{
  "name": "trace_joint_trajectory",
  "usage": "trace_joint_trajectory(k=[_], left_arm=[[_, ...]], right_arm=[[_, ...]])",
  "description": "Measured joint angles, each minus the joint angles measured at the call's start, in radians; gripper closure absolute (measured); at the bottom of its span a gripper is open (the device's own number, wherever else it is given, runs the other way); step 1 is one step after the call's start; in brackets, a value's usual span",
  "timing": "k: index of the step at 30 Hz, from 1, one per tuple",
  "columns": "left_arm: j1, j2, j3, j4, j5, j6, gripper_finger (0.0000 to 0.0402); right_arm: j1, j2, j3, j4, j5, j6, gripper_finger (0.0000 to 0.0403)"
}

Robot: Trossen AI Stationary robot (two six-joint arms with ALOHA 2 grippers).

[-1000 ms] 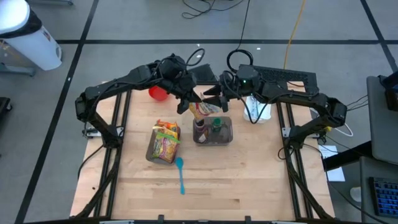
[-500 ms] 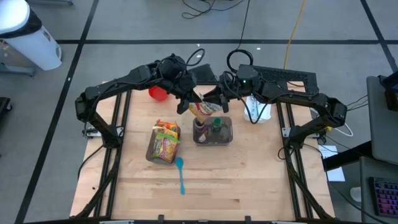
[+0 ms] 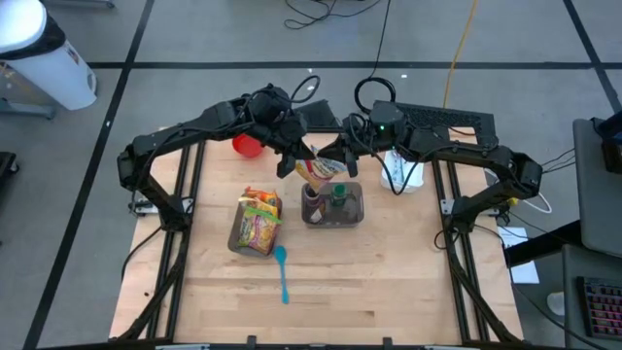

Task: Pick & Place Food Item
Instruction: Put the blue noodle pack into the left black bin

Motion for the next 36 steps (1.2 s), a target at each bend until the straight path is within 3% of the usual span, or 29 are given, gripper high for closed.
trace_joint_trajectory(k=[8,23,29,36], left_arm=[[0.004,0.0,-0.001,0.042,-0.052,-0.041,0.0365],[0.063,-0.002,-0.001,0.033,-0.043,-0.059,0.0219],[0.108,-0.002,-0.001,-0.009,0.139,-0.024,0.0207],[0.151,-0.002,0.0,0.041,0.306,-0.072,0.0223]], right_arm=[[-0.001,0.0,0.0,0.0,0.007,-0.006,0.0402],[-0.018,-0.008,-0.002,-0.007,-0.019,-0.012,0.0403],[-0.037,-0.036,-0.002,-0.001,-0.143,0.025,0.0403],[-0.032,-0.062,-0.002,0.016,-0.255,0.073,0.0403]])
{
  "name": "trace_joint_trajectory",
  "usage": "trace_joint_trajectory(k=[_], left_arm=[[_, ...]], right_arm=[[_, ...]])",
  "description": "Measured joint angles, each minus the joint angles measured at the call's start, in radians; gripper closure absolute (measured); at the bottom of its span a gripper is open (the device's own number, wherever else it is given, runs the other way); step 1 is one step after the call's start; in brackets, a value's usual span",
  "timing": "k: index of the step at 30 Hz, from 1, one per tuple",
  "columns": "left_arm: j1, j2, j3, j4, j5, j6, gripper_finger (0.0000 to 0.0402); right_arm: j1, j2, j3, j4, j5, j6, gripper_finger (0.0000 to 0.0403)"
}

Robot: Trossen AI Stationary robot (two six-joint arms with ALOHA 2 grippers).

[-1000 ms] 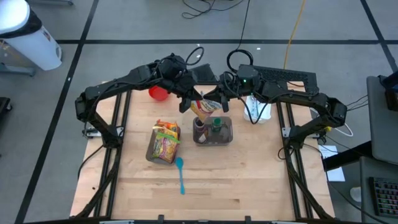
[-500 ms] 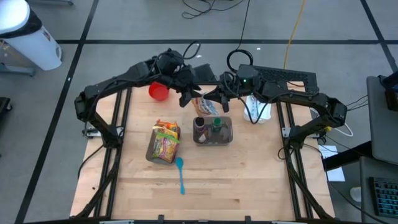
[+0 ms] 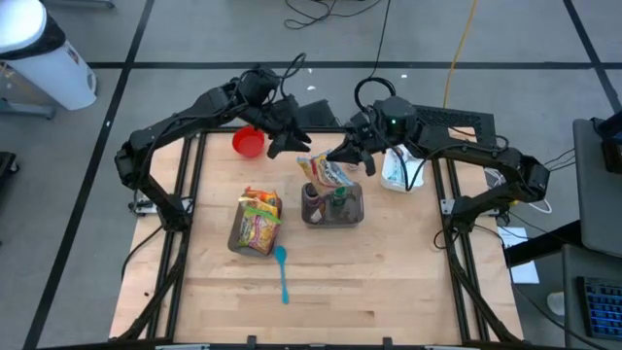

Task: Pick & Place Food Item
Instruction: Put the blue noodle pack into the left black bin

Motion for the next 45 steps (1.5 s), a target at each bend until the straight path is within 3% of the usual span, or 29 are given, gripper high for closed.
trace_joint_trajectory(k=[12,21,32,45], left_arm=[[-0.014,0.007,0.0,0.031,0.083,-0.065,0.0249],[-0.072,0.031,0.0,0.051,0.092,-0.033,0.0249],[-0.071,0.032,0.0,0.114,0.2,-0.122,0.025],[-0.074,0.039,0.0,0.111,0.158,-0.147,0.025]], right_arm=[[0.007,0.0,0.001,0.164,-0.041,0.094,0.0403],[0.007,0.0,0.001,0.162,-0.041,0.097,0.0403],[0.008,0.0,0.001,0.155,-0.036,0.096,0.0403],[0.008,0.001,0.001,0.154,0.002,0.09,0.0403]])
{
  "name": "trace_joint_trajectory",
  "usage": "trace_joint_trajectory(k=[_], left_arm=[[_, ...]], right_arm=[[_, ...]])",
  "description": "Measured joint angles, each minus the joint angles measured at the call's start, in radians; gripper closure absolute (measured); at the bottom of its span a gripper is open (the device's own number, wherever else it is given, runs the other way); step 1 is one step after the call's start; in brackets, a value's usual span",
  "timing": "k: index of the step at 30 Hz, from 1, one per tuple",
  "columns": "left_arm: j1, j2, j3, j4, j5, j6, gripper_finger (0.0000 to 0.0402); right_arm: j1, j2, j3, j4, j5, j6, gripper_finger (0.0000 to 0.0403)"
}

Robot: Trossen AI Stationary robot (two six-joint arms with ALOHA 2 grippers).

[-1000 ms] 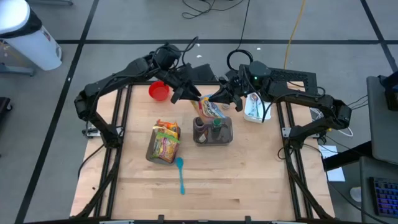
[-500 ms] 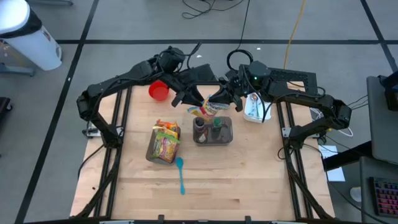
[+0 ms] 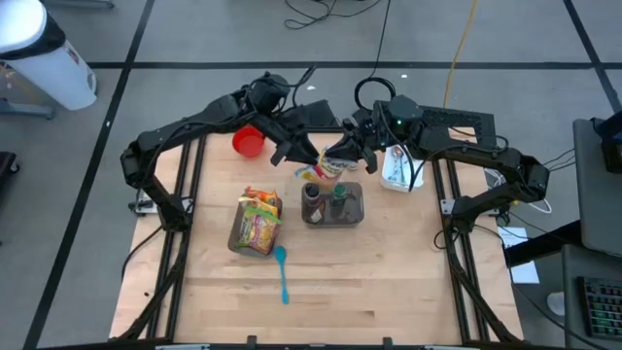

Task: Pick & Place Food Item
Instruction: Put the blue noodle pack into the left black bin

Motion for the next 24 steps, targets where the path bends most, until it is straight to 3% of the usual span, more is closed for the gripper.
trace_joint_trajectory(k=[7,18,24], left_arm=[[-0.006,0.0,0.0,-0.033,-0.066,0.03,0.025],[-0.006,0.0,0.0,-0.035,-0.136,0.043,0.0251],[-0.003,0.0,0.0,-0.036,-0.153,0.054,0.03]], right_arm=[[0.0,0.001,0.0,-0.003,0.069,-0.011,0.0403],[0.0,0.001,0.0,-0.002,0.079,-0.019,0.0403],[0.0,0.001,0.0,-0.006,0.1,-0.027,0.0403]])
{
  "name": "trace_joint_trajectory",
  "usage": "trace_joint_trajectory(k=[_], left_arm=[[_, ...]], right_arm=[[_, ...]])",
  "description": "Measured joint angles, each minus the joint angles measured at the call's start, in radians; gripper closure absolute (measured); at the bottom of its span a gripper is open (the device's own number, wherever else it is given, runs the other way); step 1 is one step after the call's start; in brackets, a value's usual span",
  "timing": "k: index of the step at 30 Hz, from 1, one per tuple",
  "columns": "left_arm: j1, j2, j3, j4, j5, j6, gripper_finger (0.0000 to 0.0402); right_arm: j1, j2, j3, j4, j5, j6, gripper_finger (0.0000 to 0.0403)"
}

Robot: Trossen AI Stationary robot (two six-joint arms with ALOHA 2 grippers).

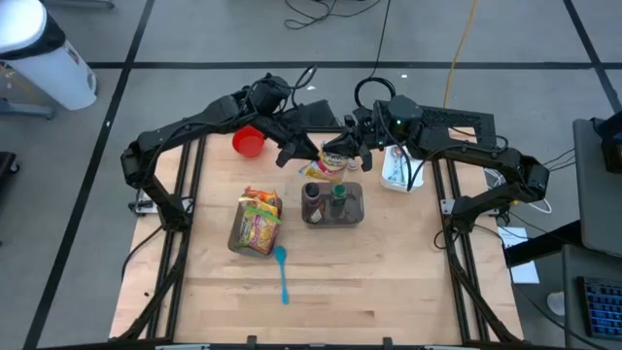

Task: Pick & Place Food Item
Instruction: Put the blue noodle pack into the left black bin

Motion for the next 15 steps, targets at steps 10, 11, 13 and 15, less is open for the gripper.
trace_joint_trajectory(k=[10,11,13,15], left_arm=[[0.008,0.0,0.0,0.002,-0.041,0.023,0.0396],[0.008,0.0,0.0,0.002,-0.041,0.035,0.0394],[0.008,0.0,0.0,0.003,-0.041,0.067,0.0394],[0.008,0.0,0.0,0.004,-0.041,0.09,0.0397]], right_arm=[[0.0,0.0,0.0,-0.009,0.001,-0.003,0.0403],[0.0,0.0,0.0,-0.009,0.001,-0.003,0.0403],[0.0,0.0,0.0,-0.009,0.001,-0.003,0.0403],[0.0,0.0,0.0,-0.008,0.0,-0.003,0.0403]])
